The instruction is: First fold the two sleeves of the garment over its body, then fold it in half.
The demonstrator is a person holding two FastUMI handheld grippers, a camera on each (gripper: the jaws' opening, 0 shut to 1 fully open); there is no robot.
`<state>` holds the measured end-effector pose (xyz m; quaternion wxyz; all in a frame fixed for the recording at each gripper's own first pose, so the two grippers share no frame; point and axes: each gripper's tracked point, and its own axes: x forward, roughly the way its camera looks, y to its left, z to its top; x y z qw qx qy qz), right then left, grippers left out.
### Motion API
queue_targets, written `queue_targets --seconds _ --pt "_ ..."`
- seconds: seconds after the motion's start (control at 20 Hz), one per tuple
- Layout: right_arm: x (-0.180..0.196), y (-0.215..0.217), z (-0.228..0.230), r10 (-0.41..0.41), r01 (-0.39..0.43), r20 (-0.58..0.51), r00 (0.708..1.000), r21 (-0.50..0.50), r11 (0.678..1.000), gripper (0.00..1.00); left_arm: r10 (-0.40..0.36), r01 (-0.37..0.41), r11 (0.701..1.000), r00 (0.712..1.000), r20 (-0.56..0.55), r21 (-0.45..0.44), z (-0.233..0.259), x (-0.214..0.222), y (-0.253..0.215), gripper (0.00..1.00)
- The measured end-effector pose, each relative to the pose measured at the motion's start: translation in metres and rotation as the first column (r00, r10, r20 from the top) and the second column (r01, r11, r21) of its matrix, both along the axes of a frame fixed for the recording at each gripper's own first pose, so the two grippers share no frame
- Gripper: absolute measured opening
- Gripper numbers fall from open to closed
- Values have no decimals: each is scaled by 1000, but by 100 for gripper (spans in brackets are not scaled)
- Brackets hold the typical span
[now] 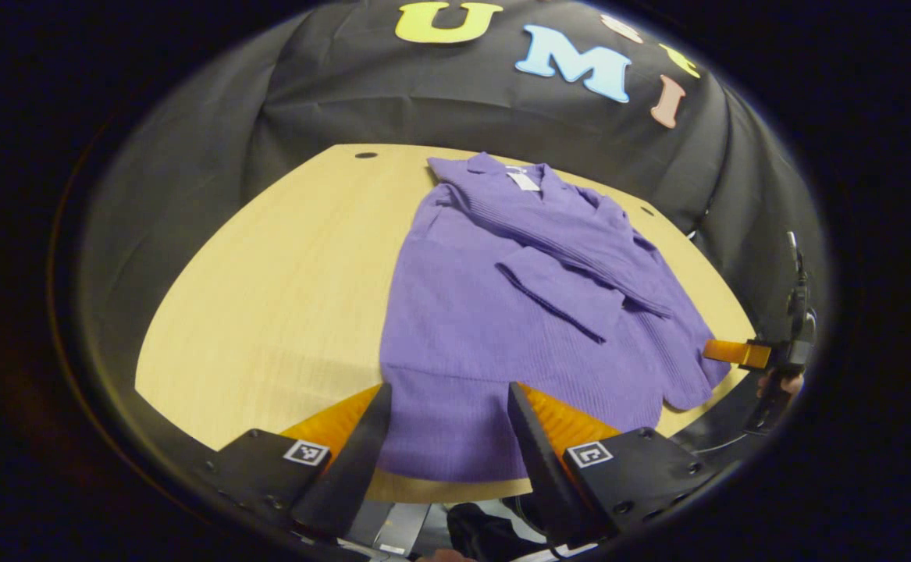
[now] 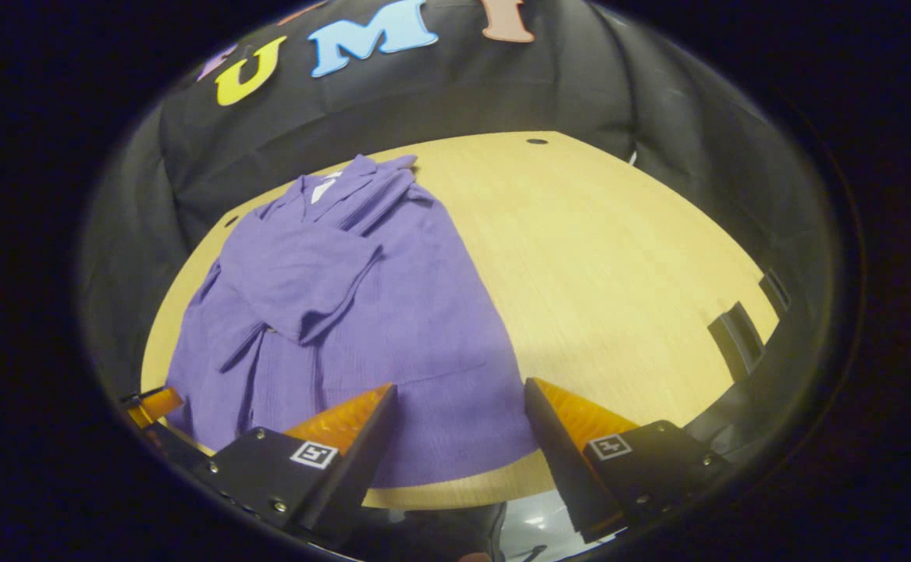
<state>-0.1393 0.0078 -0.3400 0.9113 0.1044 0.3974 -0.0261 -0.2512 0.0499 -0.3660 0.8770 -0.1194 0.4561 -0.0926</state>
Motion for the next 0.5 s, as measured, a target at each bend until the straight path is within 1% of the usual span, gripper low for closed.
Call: queue_targets --seconds 0.1,0.15,0.25,0.3,0.35,0.4,0.45,0.5 --pt "-1 4 -4 65 -66 -13 998 -84 994 100 -33 33 998 999 -7 47 -5 -1 -7 100" --pt "-1 9 -4 77 -79 -19 997 -85 993 100 -55 56 995 998 -4 80 -7 -2 -9 100" --pt "-1 11 -5 63 -64 -28 998 -67 996 99 -76 75 984 997 0 161 -14 0 -6 88" --pt "0 9 -4 64 -66 -34 997 -68 996 91 -90 87 982 996 12 166 -13 0 -10 82" --pt "1 10 -5 71 -73 -29 997 -60 996 91 -86 83 985 996 17 155 -14 0 -14 76" --pt "0 9 -3 53 -54 -23 998 -51 997 70 -72 68 987 997 22 147 -12 2 -14 66" --pt "1 9 -4 51 -52 -23 998 -50 997 63 -62 58 989 998 24 139 -11 4 -13 53" --pt "2 9 -2 61 -62 -21 998 -55 997 63 -41 37 991 999 24 125 -12 7 -12 45"
